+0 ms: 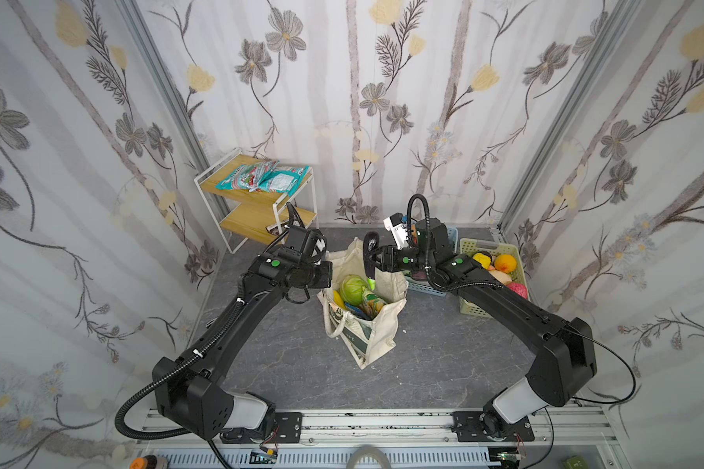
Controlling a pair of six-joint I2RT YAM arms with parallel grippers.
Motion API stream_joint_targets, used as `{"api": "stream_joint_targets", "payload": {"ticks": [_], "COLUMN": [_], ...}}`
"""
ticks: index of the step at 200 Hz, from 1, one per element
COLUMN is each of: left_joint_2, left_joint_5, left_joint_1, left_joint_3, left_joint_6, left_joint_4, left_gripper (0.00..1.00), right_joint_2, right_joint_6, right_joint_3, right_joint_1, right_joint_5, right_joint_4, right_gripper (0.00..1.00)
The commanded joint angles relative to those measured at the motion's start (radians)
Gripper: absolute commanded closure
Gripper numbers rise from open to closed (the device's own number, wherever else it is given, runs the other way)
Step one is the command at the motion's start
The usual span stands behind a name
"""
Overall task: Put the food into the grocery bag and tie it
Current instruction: 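Lift the eggplant with the right gripper and carry it over the tote, then lower the dark purple eggplant into the tote and open the right gripper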
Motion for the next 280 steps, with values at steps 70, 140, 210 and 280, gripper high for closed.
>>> {"api": "stream_joint_targets", "payload": {"ticks": [70,140,210,280], "left_joint_2": [-0.014,-0.031,-0.036,-0.04], "left_joint_5": [0.013,0.018,0.021,0.02], "left_joint_1": [0.0,0.001,-0.001,-0.001], "left_joint_3": [0.001,-0.004,-0.006,-0.007], "left_joint_6": [-0.008,-0.012,-0.018,-0.018], "left_joint_4": [0.036,0.039,0.037,0.037], "left_gripper": [1.0,1.0,1.0,1.0], "right_joint_2": [0.053,0.107,0.168,0.232], "right_joint_6": [-0.029,-0.065,-0.06,-0.054], "right_joint_3": [-0.053,-0.051,-0.041,-0.018], "right_joint_1": [0.047,0.082,0.121,0.142], "right_joint_5": [0.005,0.042,0.055,0.076], "right_joint_4": [0.005,-0.062,-0.067,-0.087], "right_gripper": [0.56,0.56,0.56,0.56]}}
